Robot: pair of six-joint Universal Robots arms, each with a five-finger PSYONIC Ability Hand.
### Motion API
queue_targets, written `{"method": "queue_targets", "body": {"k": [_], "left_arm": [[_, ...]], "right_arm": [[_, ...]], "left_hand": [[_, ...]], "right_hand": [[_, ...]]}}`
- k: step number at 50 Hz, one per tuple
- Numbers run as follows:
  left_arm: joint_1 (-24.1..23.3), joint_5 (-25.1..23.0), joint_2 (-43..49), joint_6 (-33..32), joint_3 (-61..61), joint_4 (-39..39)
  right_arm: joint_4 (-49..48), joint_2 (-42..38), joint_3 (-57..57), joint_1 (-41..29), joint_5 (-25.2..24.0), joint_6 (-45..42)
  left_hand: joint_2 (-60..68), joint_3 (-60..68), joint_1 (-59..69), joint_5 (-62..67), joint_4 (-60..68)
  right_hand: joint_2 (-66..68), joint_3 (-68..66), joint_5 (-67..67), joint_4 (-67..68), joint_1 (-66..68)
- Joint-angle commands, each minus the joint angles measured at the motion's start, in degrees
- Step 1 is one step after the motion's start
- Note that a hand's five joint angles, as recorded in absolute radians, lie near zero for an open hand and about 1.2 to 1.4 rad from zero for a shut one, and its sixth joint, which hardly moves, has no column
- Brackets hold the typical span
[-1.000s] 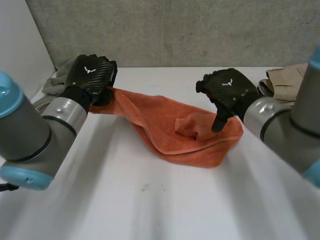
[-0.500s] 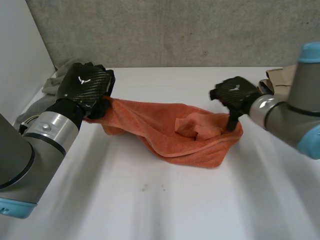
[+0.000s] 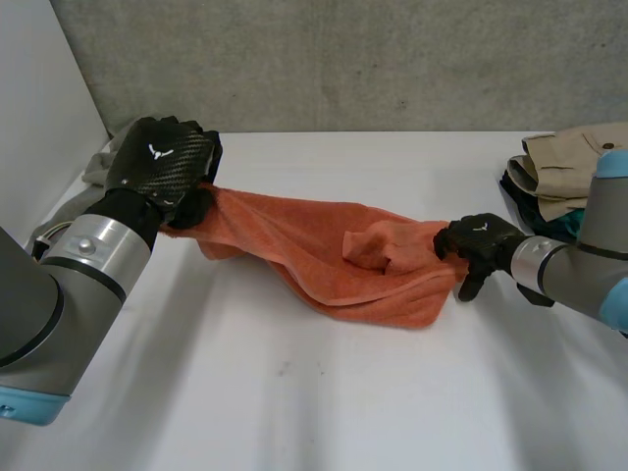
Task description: Fold the laundry.
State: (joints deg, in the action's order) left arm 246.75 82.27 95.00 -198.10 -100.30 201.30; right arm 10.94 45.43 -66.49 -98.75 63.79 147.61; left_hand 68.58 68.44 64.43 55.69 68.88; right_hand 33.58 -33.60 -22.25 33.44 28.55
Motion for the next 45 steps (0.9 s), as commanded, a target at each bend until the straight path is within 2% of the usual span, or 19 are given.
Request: {"method": "queue_targets", "body": {"k": [1, 3, 4, 7, 11, 14, 19, 23, 28, 34, 35, 39, 41, 45], "left_arm": [[0.1, 0.0, 0.0, 0.0, 0.0, 0.1], [0.1, 0.1, 0.0, 0.1, 0.3, 0.1], [0.1, 0.1, 0.0, 0.0, 0.3, 0.1], [0.3, 0.3, -0.2, 0.0, 0.6, 0.0], [1.0, 0.6, -1.4, -0.2, 1.2, -0.2], [2.7, 0.6, -3.5, -0.1, 2.0, -0.6], [5.3, 0.6, -7.4, -0.1, 3.1, -1.9], [6.1, 0.7, -10.3, -0.1, 5.1, -5.6], [6.7, 0.8, -10.7, -0.1, 7.5, -10.9], [8.3, 0.9, -6.2, -0.2, 8.9, -13.9], [8.4, 0.9, -4.7, -0.2, 9.2, -14.0], [8.3, 0.9, 2.3, -0.5, 12.1, -13.9], [8.2, 0.8, 6.9, -0.7, 15.4, -13.8], [8.4, 0.6, 16.0, -0.7, 23.6, -13.7]], "right_arm": [[-5.7, -1.7, 0.0, -0.3, 0.4, 0.6], [-7.2, -2.1, 0.0, -0.3, 0.5, 0.6], [-7.8, -2.0, -0.1, -0.3, 0.5, 0.6], [-8.1, -0.6, -0.6, -0.3, 1.1, 0.6], [-7.5, 5.3, -2.3, 0.2, 2.6, -0.1], [-5.3, 14.0, -3.7, 0.2, 3.4, -0.4], [2.4, 28.4, -3.0, 1.6, 3.4, -1.6], [8.5, 35.8, -2.4, 3.3, 3.6, -5.4], [14.5, 41.5, -2.3, 2.1, 5.5, -11.1], [16.8, 41.0, -3.0, -3.9, 12.8, -17.4], [16.7, 39.2, -3.4, -5.4, 15.1, -18.8], [16.5, 30.8, -2.9, -7.5, 18.8, -21.5], [15.8, 27.4, -2.1, -7.9, 19.6, -21.8], [8.6, 19.3, 3.0, -8.2, 20.4, -20.4]], "left_hand": [[11.4, 11.6, 15.6, 14.3, 11.1], [11.4, 11.6, 15.6, 14.3, 11.1], [11.4, 11.6, 15.6, 14.3, 11.1], [11.4, 11.6, 15.6, 14.3, 11.1], [11.4, 11.6, 15.6, 14.3, 11.1], [11.4, 11.6, 15.6, 14.3, 11.1], [11.4, 11.6, 15.6, 14.3, 11.1], [11.4, 11.6, 15.6, 14.3, 11.1], [11.4, 11.6, 15.6, 14.3, 11.1], [11.4, 11.6, 15.6, 14.3, 11.1], [11.4, 11.6, 15.6, 14.3, 11.1], [11.4, 11.6, 15.6, 14.3, 11.1], [11.4, 11.6, 15.6, 14.3, 11.1], [11.4, 11.6, 15.6, 14.3, 11.1]], "right_hand": [[22.4, -22.4, -23.7, 22.5, 27.4], [44.0, -44.0, -45.4, 44.2, 49.1], [46.4, -46.4, -47.7, 46.5, 51.4], [46.4, -46.4, -47.8, 46.6, 51.5], [46.4, -46.4, -47.8, 46.6, 51.5], [46.4, -46.4, -47.8, 46.6, 51.5], [46.4, -46.4, -47.8, 46.6, 51.5], [46.4, -46.4, -47.8, 46.6, 51.5], [46.4, -46.4, -47.8, 46.6, 51.5], [46.4, -46.4, -47.8, 46.6, 51.5], [46.4, -46.4, -47.8, 46.6, 51.5], [46.4, -46.4, -47.8, 46.6, 51.5], [46.4, -46.4, -47.8, 46.6, 51.5], [46.4, -46.4, -47.8, 46.6, 51.5]]}}
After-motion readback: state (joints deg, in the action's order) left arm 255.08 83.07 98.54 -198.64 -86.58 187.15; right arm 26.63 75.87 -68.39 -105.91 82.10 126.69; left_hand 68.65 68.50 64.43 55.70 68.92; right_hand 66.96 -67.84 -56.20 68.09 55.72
